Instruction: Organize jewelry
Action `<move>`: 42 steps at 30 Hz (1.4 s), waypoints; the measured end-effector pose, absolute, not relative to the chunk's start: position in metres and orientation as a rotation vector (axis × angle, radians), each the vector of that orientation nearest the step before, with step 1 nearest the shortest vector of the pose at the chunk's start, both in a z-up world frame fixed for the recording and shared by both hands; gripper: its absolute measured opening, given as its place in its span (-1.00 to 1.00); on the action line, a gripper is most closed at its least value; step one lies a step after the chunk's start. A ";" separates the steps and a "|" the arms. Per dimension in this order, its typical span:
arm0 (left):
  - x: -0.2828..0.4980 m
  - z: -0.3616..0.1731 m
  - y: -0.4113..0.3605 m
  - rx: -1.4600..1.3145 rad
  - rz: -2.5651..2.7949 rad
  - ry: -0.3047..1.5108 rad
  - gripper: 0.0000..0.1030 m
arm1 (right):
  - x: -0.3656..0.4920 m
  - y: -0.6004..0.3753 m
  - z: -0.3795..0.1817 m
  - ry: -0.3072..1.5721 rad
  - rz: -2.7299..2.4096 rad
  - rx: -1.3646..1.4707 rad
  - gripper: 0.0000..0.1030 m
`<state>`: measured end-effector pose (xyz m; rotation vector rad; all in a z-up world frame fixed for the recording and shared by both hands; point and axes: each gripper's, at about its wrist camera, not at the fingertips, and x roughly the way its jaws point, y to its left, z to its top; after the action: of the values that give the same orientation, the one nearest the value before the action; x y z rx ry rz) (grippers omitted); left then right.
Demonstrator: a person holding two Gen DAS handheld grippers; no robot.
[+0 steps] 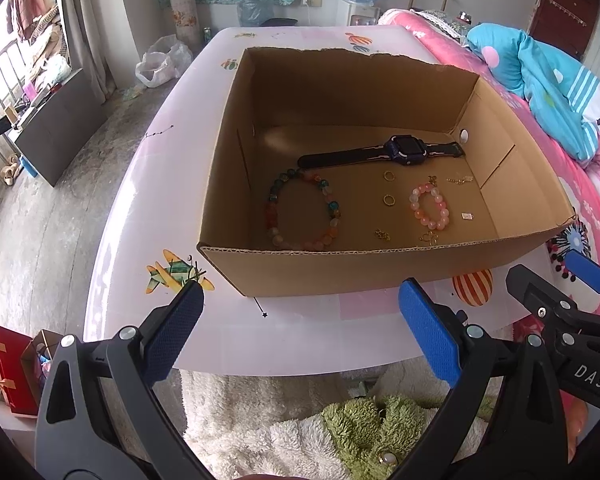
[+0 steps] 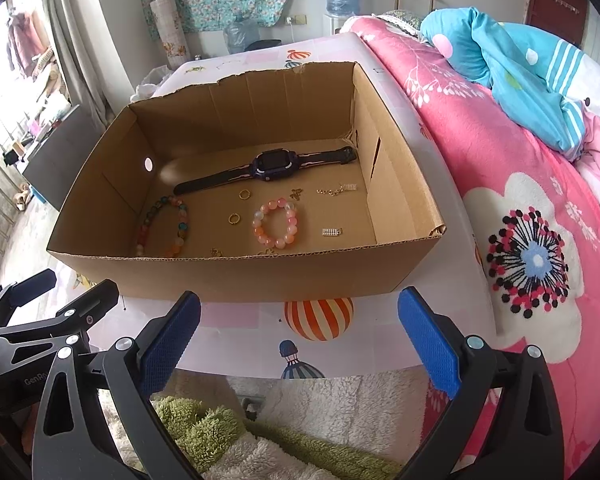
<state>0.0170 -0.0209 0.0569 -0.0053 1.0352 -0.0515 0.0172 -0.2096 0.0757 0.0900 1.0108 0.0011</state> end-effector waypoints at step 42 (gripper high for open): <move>0.018 0.054 -0.024 -0.005 -0.038 1.052 0.83 | 0.019 -0.211 0.073 1.016 0.009 0.091 0.87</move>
<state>0.0181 -0.0236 0.0535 -0.0053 1.0522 -0.0384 0.0190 -0.2111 0.0735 0.0913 1.0155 0.0088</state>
